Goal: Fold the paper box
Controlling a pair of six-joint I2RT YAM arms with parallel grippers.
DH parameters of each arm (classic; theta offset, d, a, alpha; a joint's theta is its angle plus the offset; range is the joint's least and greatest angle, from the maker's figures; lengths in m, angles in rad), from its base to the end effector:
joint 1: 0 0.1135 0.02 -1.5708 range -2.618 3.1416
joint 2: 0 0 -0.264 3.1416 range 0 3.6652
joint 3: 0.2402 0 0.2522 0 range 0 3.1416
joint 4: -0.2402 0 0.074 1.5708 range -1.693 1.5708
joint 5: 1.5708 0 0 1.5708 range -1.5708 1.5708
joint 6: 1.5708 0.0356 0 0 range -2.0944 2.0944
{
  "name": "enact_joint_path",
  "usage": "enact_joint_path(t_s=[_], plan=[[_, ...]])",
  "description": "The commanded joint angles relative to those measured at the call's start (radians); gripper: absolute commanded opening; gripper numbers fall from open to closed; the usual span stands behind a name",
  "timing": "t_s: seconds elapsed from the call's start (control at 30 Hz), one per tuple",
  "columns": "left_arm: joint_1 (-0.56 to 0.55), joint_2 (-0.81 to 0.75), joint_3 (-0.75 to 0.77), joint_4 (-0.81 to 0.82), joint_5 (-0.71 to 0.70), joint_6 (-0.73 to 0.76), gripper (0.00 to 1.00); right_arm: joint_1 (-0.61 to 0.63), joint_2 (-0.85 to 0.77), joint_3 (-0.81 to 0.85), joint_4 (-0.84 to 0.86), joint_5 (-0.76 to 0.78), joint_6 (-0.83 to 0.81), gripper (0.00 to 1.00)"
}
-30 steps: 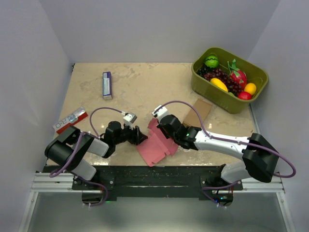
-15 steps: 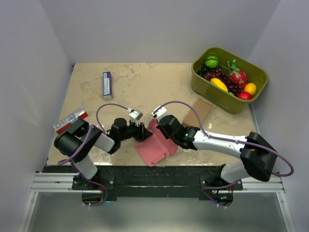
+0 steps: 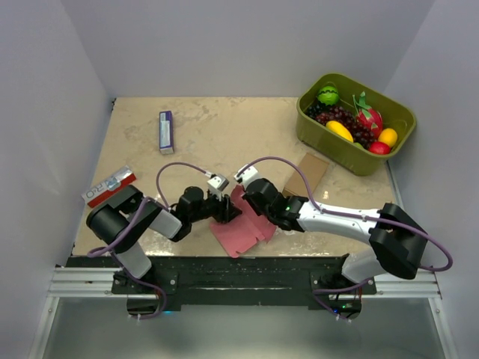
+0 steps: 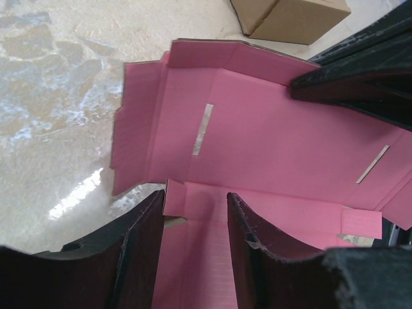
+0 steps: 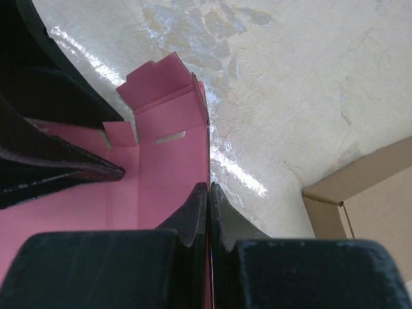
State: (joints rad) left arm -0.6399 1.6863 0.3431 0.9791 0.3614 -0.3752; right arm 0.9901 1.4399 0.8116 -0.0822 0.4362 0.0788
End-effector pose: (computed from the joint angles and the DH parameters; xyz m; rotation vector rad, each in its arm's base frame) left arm 0.2046 -0.1680 0.1124 0.5223 1.9826 -1.0061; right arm 0.1769 0.2422 0.2105 -0.7650 2.0679 0.0943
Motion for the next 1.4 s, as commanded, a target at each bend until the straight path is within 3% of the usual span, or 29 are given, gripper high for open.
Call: enact_joint_path(t_s=[0.0, 0.37, 0.47, 0.6, 0.77, 1.0, 1.37], plan=[[-0.049, -0.022, 0.004, 0.049, -0.050, 0.015, 0.47, 0.007, 0.004, 0.024, 0.041, 0.032, 0.013, 0.00], [-0.113, 0.030, 0.017, 0.083, -0.064, -0.014, 0.46, 0.009, -0.002, 0.024, 0.044, 0.032, 0.015, 0.00], [-0.113, -0.025, 0.019, 0.017, -0.096, -0.001, 0.48, 0.009, -0.012, 0.018, 0.047, 0.036, 0.010, 0.00], [-0.116, -0.190, 0.008, -0.101, -0.203, 0.025, 0.64, 0.009, -0.021, 0.014, 0.053, 0.038, -0.010, 0.00], [-0.153, -0.313, -0.036, -0.180, -0.286, 0.018, 0.67, 0.009, -0.016, 0.023, 0.056, 0.050, -0.016, 0.00], [-0.204, -0.228, -0.150, -0.062, -0.182, -0.102, 0.45, 0.015, 0.007, 0.038, 0.062, 0.078, -0.016, 0.00], [-0.211, 0.078, -0.228, 0.292, -0.130, -0.200, 0.34, 0.123, 0.043, 0.055, 0.050, 0.199, -0.008, 0.00]])
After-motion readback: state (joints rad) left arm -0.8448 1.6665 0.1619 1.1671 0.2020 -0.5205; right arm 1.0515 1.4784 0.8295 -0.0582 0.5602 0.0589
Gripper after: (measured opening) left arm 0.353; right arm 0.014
